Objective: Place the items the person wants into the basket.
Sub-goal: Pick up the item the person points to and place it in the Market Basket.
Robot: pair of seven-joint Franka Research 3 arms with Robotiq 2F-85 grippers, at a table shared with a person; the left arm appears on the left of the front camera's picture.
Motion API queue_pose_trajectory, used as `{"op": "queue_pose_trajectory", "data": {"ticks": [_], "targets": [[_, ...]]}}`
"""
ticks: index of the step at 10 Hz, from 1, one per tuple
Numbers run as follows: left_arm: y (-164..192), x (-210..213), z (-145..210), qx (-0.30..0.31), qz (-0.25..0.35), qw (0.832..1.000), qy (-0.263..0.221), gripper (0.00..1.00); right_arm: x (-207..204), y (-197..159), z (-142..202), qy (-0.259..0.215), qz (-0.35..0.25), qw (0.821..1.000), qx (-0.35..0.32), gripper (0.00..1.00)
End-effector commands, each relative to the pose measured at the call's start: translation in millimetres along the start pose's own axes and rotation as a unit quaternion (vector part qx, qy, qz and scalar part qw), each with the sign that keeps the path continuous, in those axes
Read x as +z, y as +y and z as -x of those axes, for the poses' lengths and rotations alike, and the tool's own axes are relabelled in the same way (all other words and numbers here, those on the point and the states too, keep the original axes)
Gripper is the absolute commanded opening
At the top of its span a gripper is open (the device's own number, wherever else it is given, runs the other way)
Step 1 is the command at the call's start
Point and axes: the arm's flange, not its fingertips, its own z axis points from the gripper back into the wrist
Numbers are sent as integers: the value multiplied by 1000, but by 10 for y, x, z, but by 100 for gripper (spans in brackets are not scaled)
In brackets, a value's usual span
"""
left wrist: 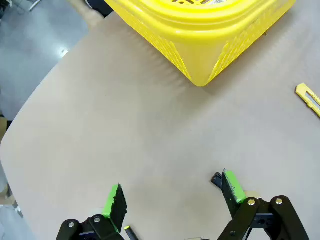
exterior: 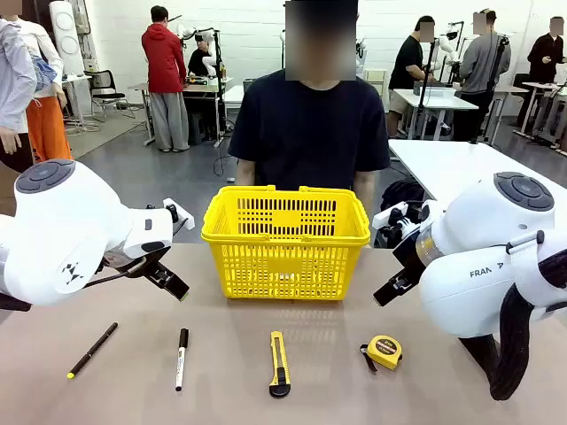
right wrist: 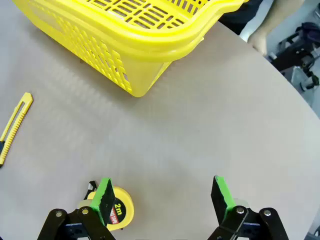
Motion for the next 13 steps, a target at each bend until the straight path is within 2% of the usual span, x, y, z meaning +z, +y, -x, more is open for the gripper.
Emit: {"op": "queue_pose_trajectory", "data": {"ticks": [1, 13], "targets": [[-1, 0, 0, 0, 0, 1000, 0, 100, 0, 0, 0, 0, 0, 1000, 0, 100], [-1, 0, 0, 0, 0, 1000, 0, 100, 0, 0, 0, 0, 0, 1000, 0, 100]]}}
